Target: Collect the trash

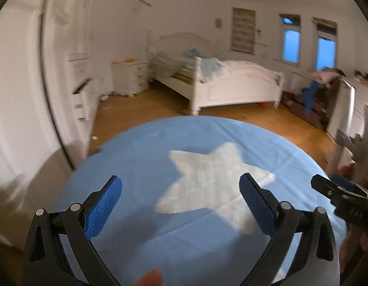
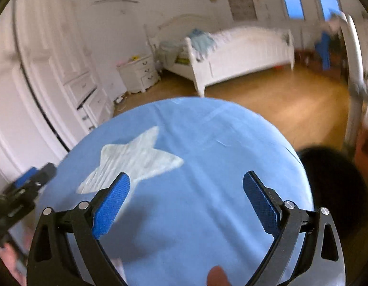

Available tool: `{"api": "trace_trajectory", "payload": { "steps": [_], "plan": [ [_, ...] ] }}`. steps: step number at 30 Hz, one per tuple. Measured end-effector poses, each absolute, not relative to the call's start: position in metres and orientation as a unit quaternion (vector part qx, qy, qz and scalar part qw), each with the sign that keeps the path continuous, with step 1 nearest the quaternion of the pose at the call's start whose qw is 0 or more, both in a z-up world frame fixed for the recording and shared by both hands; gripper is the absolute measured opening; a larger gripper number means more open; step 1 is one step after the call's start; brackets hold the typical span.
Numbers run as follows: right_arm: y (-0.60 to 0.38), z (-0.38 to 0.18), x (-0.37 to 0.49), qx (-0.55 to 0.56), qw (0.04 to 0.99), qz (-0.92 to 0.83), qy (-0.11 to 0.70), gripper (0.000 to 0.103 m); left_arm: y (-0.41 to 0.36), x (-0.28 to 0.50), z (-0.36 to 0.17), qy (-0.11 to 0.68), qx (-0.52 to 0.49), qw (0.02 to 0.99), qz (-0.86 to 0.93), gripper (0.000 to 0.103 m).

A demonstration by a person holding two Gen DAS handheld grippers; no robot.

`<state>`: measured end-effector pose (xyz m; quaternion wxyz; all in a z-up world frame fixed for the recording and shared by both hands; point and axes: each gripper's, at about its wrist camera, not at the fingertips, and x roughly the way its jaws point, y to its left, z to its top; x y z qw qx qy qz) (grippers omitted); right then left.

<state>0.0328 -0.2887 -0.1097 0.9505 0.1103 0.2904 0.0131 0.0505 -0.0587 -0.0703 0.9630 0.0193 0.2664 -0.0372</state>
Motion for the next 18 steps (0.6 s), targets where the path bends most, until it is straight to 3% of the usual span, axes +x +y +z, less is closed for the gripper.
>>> {"api": "trace_trajectory", "payload": {
  "steps": [8,18],
  "plan": [
    [-0.255,-0.096,0.019,0.044,0.981,-0.029,0.184,0.098,-0.022,0.035,-0.062,0.221,-0.015,0.975,0.011,0.098],
    [-0.243,-0.095,-0.003,0.024,0.989,-0.025,0.144,0.098,-0.012,0.029,-0.065,0.205,-0.034,0.978,0.015,0.098]
  ]
}}
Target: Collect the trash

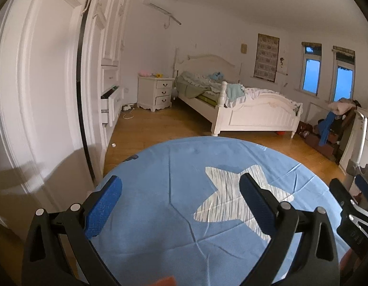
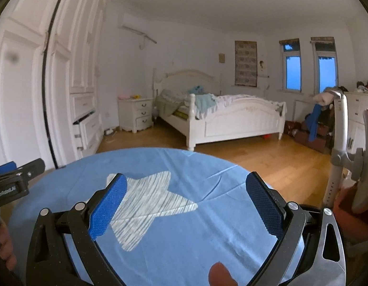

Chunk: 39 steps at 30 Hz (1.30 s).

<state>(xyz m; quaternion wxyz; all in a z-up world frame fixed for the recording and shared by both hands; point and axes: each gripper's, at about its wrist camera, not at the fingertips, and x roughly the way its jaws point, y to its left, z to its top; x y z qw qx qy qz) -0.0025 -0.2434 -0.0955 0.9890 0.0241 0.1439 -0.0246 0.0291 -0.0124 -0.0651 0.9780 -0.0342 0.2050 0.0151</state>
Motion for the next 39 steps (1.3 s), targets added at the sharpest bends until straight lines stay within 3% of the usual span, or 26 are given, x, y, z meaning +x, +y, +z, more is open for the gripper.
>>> {"api": "trace_trajectory", "payload": {
  "steps": [39],
  "plan": [
    [-0.261,-0.093,-0.008,0.072,0.987,-0.030,0.139,0.098,-0.016,0.032,-0.075,0.215,-0.011,0.976,-0.024,0.098]
  ]
}}
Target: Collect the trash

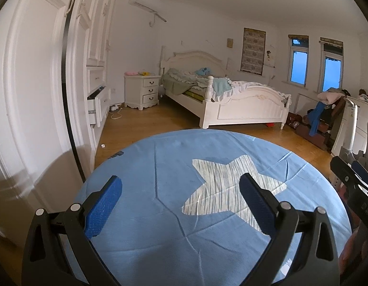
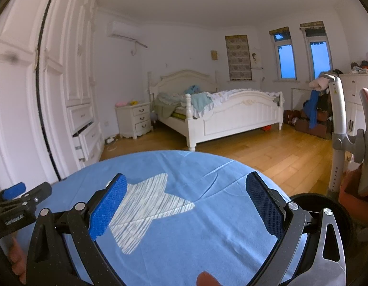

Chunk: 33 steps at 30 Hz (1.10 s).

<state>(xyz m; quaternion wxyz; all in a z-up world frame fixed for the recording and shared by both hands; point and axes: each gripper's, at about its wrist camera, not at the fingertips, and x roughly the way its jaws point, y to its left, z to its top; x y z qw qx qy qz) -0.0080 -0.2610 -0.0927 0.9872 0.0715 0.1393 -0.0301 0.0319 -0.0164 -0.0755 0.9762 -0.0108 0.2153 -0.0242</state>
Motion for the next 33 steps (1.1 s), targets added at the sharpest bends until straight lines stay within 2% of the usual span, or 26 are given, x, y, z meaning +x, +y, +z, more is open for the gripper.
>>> {"api": "trace_trajectory", "payload": {
  "steps": [33],
  "plan": [
    [-0.2564,-0.0923,-0.0070,0.076,0.987,-0.037,0.139,0.098,-0.0233,0.0317,-0.0801,0.219,0.003,0.975,-0.047,0.098]
  ]
}}
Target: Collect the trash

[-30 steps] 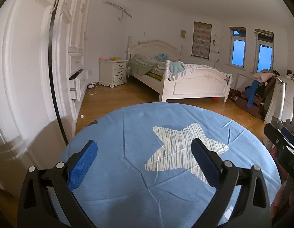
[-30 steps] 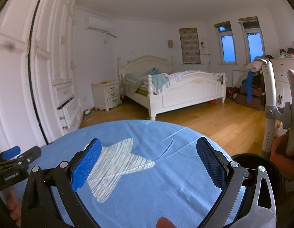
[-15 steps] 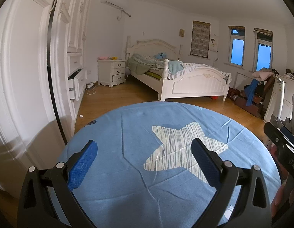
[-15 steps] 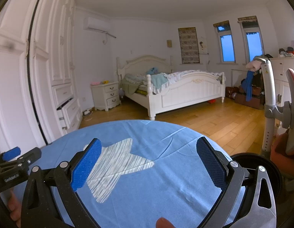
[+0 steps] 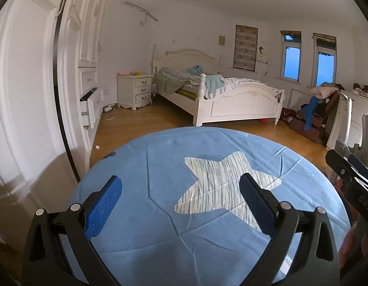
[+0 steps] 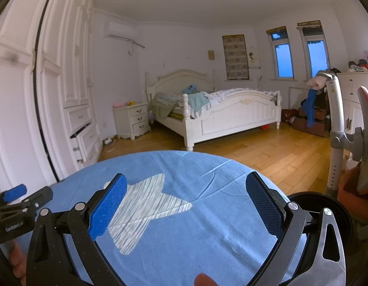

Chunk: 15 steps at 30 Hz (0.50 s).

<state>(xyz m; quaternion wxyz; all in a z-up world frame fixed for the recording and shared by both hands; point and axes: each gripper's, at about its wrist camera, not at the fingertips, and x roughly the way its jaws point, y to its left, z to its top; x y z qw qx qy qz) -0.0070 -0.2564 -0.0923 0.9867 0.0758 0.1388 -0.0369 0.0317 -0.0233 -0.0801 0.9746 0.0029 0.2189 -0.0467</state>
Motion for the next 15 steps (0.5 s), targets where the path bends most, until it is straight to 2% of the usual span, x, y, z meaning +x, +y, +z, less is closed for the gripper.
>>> {"api": "trace_trajectory", "payload": {
  "steps": [15],
  "plan": [
    [-0.2534,-0.0917,-0.0070,0.080,0.986,-0.042,0.138,0.098,-0.0247,0.0322,-0.0794,0.220,0.009,0.974,-0.052,0.098]
  ]
}}
